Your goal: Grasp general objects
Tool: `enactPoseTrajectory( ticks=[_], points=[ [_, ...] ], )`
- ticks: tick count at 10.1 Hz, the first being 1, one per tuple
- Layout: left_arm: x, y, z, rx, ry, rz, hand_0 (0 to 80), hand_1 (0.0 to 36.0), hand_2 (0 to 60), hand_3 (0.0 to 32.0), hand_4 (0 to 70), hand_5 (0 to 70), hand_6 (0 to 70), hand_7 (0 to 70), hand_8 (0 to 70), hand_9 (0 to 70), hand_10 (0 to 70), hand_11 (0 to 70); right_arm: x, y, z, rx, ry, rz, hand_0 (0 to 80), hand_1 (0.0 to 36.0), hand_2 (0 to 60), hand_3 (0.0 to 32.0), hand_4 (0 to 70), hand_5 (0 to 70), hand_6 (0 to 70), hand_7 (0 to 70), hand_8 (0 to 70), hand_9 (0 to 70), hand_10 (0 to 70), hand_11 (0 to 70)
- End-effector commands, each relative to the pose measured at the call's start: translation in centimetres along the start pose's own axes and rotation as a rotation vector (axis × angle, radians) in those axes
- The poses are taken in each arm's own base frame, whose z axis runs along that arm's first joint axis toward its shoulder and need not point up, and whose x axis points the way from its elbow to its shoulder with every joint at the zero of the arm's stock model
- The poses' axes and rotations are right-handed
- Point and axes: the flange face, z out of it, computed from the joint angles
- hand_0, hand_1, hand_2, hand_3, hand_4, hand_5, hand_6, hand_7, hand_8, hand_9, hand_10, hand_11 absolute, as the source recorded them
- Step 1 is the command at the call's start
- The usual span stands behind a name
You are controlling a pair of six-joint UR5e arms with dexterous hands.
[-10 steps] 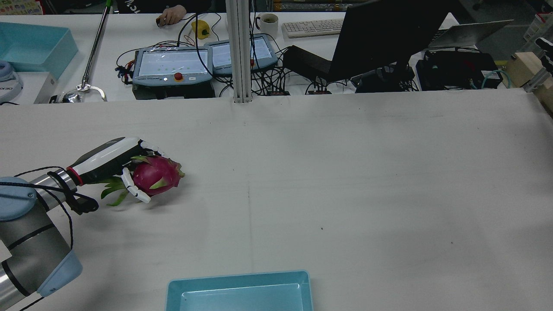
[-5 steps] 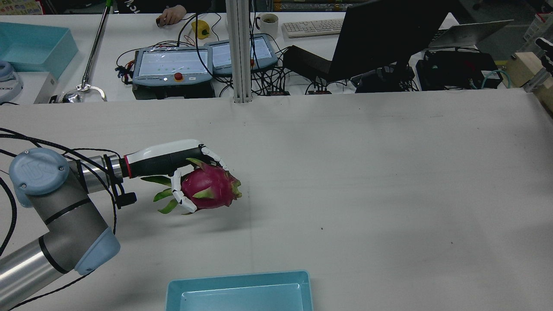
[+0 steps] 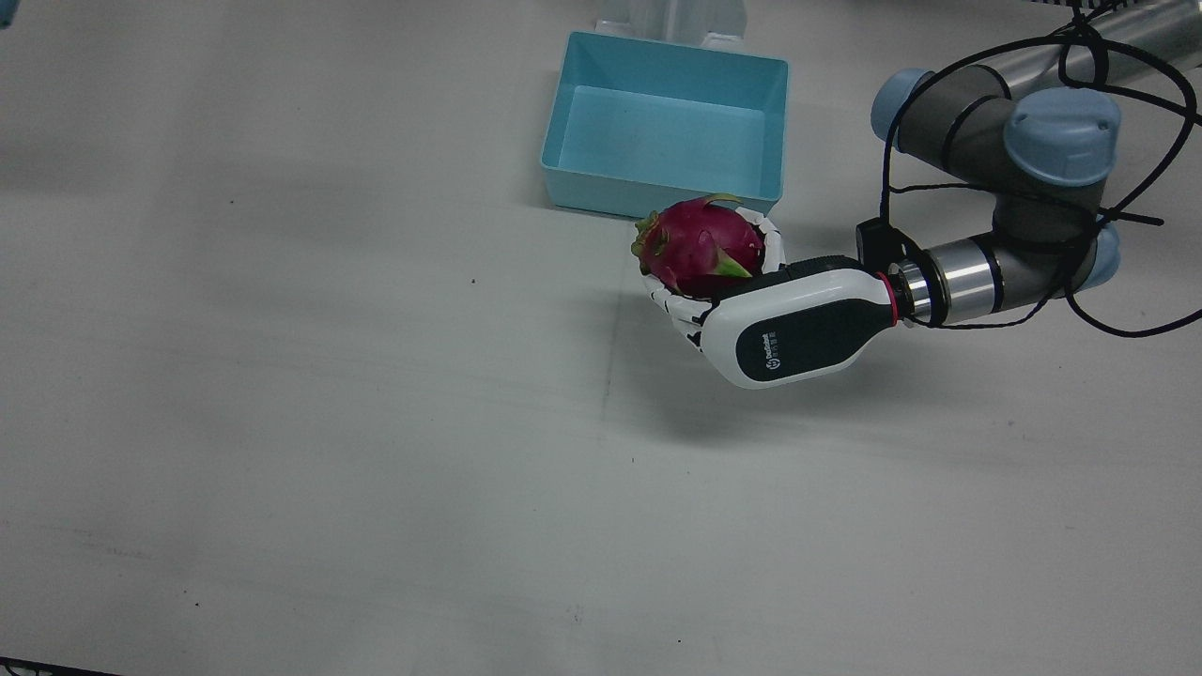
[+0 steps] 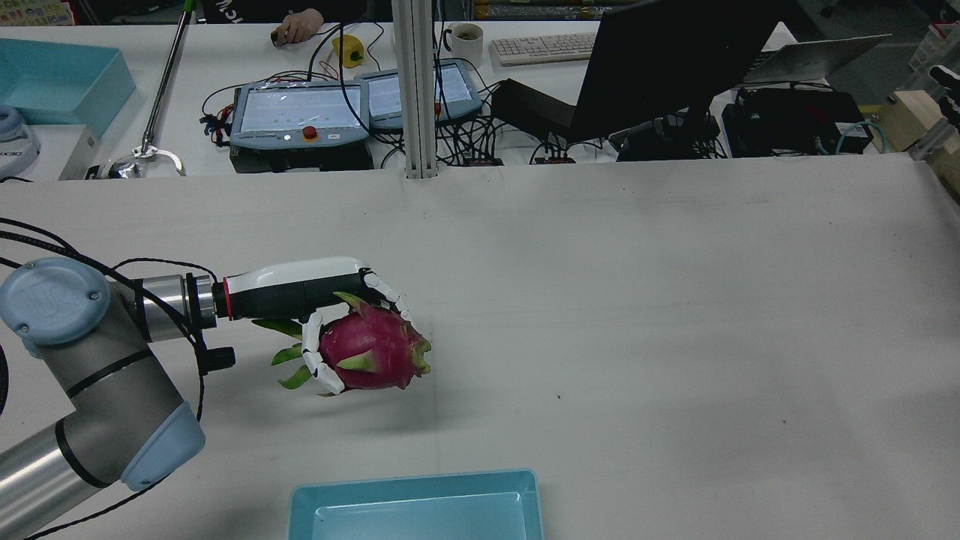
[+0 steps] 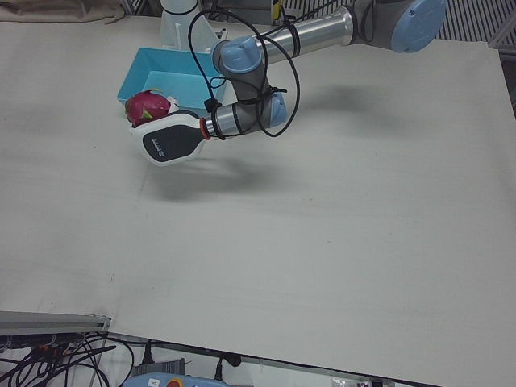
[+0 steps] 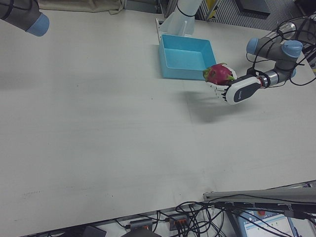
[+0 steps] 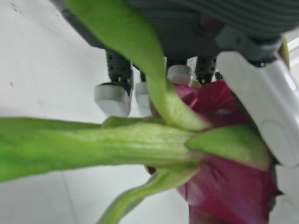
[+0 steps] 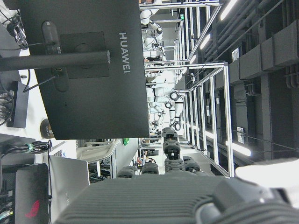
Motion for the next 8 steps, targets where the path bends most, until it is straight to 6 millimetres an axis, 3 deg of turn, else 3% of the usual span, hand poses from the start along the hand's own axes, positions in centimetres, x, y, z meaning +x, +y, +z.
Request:
enactPoseTrajectory(
  ticks=[1,3,5,6,8],
  points=[
    [-5.0,4.9,2.6,-0.127,-0.058,-0.045,51.4,5.6,27.8,0.0,70.0,70.0,70.0,70.0,70.0,70.0,70.0,70.0,0.0,0.0,0.0,0.0,0.0,0.0,0.0,0.0,0.0,0.0,0.0,0.0,0.0,0.0,0.0,0.0,0.0,0.0],
    [-7.9,9.2,4.7,-0.199,-0.087,-0.085,51.5,5.8,28.8,0.0,70.0,70.0,70.0,70.0,70.0,70.0,70.0,70.0,0.0,0.0,0.0,0.0,0.0,0.0,0.0,0.0,0.0,0.0,0.0,0.0,0.0,0.0,0.0,0.0,0.0,0.0],
    [-8.1,12.7,5.5,-0.262,-0.098,-0.103,51.5,6.2,30.8,0.0,70.0,70.0,70.0,70.0,70.0,70.0,70.0,70.0,0.0,0.0,0.0,0.0,0.0,0.0,0.0,0.0,0.0,0.0,0.0,0.0,0.0,0.0,0.0,0.0,0.0,0.0],
    [-8.2,13.1,5.6,-0.281,-0.102,-0.112,51.4,5.7,29.9,0.0,70.0,70.0,70.0,70.0,70.0,70.0,70.0,70.0,0.0,0.0,0.0,0.0,0.0,0.0,0.0,0.0,0.0,0.0,0.0,0.0,0.0,0.0,0.0,0.0,0.0,0.0],
    [-8.5,15.4,6.5,-0.338,-0.087,-0.129,49.7,3.4,20.5,0.0,70.0,70.0,70.0,70.0,68.0,70.0,70.0,70.0,0.0,0.0,0.0,0.0,0.0,0.0,0.0,0.0,0.0,0.0,0.0,0.0,0.0,0.0,0.0,0.0,0.0,0.0]
  ],
)
